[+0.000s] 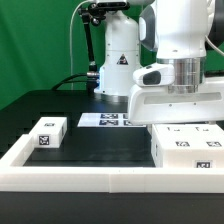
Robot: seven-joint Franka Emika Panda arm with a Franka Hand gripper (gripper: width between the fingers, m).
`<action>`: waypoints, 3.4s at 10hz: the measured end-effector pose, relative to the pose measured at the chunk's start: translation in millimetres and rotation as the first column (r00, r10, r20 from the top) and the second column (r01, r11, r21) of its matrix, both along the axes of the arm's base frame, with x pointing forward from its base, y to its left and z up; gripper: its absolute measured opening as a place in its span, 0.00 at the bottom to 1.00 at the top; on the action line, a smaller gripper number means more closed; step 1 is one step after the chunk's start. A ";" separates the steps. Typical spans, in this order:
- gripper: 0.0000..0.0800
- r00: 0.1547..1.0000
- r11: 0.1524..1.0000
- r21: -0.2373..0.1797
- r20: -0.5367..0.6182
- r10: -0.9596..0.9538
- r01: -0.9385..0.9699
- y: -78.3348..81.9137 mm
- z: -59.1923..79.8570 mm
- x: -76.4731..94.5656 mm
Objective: Assemble cabinet
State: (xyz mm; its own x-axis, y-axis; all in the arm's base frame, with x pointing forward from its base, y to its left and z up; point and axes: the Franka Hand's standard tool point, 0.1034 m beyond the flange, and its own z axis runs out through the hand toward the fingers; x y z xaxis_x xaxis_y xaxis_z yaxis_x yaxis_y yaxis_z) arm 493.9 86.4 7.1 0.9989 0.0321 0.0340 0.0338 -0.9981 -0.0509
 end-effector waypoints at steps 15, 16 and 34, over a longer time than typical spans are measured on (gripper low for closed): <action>0.00 0.999 0.999 -0.005 -0.008 0.052 -0.052 0.6 15.7 -7.0; 0.00 0.998 0.998 -0.008 -0.006 0.068 -0.068 1.2 36.3 -6.9; 0.00 0.991 0.996 -0.020 -0.102 0.090 -0.092 -2.9 92.9 5.1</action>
Offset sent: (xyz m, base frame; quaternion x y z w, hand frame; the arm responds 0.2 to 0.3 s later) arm 0.0013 -0.0011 0.0006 -0.0007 -0.0004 -0.0007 1.0000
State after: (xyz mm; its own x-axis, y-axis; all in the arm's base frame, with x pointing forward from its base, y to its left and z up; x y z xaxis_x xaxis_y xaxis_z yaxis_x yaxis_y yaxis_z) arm 498.9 83.4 100.0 0.9900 0.1229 -0.0692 0.1207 -0.9921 -0.0346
